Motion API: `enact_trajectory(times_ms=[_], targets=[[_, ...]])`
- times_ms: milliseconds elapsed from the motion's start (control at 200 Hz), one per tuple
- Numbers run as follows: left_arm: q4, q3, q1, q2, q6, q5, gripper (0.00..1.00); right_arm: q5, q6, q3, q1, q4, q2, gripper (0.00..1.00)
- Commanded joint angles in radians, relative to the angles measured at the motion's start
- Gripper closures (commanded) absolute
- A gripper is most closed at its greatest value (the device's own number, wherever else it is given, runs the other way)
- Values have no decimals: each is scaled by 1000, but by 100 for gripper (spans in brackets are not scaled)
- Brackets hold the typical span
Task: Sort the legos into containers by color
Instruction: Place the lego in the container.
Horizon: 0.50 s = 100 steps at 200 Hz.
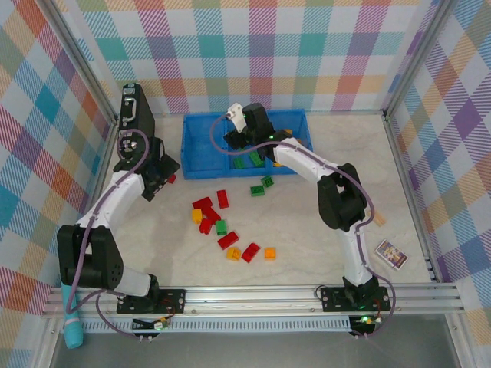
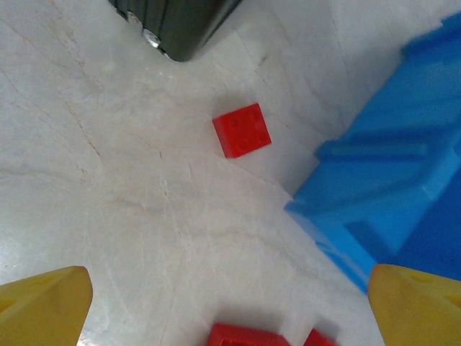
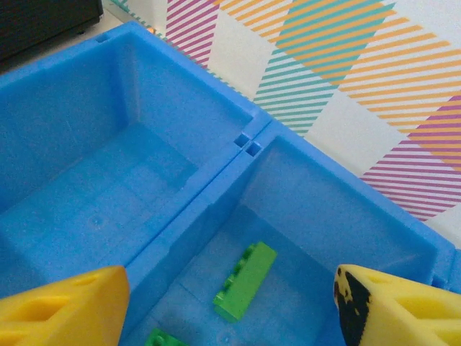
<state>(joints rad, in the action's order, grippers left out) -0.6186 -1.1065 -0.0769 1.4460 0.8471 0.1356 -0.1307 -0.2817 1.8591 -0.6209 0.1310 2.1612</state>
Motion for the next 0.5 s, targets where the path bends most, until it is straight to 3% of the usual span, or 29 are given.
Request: enact_trajectory(times_ms=[0,495], targets=[[42,27,15,32,125,76,4,31,-1,24,11,-3,-42,23],[158,-27,36,265,268,82,10,-41,9,-31,79,99,-201,22]])
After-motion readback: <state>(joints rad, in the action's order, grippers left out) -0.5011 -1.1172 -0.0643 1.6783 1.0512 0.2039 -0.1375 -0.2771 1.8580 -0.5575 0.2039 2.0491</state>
